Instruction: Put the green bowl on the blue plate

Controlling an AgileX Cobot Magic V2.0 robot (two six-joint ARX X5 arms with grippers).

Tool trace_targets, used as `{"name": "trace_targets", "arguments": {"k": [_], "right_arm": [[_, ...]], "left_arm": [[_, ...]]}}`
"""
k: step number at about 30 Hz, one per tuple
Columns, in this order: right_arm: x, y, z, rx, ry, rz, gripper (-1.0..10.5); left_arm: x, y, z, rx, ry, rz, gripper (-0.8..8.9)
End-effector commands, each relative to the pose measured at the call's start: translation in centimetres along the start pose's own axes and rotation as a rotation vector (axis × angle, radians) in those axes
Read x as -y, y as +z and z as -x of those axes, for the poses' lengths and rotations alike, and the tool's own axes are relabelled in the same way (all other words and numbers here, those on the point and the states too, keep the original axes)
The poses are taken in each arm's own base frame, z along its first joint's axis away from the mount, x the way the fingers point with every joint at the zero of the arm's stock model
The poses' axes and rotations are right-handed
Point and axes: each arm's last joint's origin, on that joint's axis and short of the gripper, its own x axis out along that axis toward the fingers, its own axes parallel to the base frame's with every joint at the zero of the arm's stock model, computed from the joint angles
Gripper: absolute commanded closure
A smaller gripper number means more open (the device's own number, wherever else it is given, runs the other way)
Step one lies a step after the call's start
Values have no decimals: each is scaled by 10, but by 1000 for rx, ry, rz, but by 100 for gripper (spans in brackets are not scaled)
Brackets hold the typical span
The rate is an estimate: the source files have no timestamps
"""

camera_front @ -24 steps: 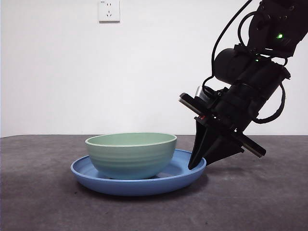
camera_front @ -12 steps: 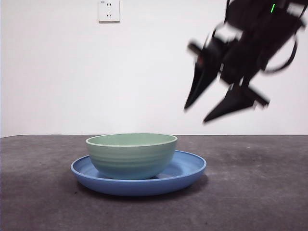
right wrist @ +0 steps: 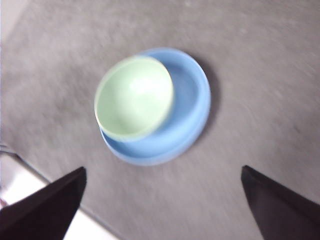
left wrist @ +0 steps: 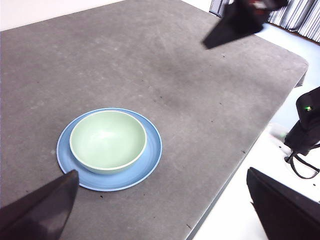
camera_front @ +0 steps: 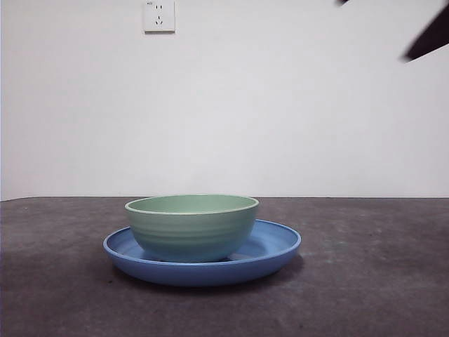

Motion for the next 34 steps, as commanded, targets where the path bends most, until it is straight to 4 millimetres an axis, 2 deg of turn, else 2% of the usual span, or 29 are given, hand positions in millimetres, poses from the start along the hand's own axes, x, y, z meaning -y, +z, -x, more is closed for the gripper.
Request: {"name": "trace_targets", "arguments": {"k": [1, 9, 15, 20, 29, 30, 32, 33, 34], "right_arm": [[-6, -15, 22, -9, -26, 68, 395], [-14, -67, 77, 54, -1, 142, 394], [-16, -95, 100, 126, 15, 195, 394], [-17, -105, 108, 163, 44, 209, 395], [-17, -106, 108, 166, 44, 210, 395], [-17, -106, 108, 165, 43, 210, 396], [-17, -106, 108, 162, 43, 208, 428], [-17, -107, 108, 160, 43, 208, 509], [-16, -107, 108, 158, 43, 207, 641]], "left_arm": [[1, 3, 1, 17, -6, -6, 188], [1, 3, 1, 16, -6, -6, 188], [1, 3, 1, 15, -6, -6, 188], [1, 3, 1, 11, -6, -5, 189], [1, -1, 1, -27, -5, 7, 200], [1, -1, 1, -28, -5, 8, 224], [1, -1, 1, -29, -5, 8, 361], [1, -1, 1, -31, -5, 9, 508], [1, -2, 1, -34, -5, 9, 648]]}}
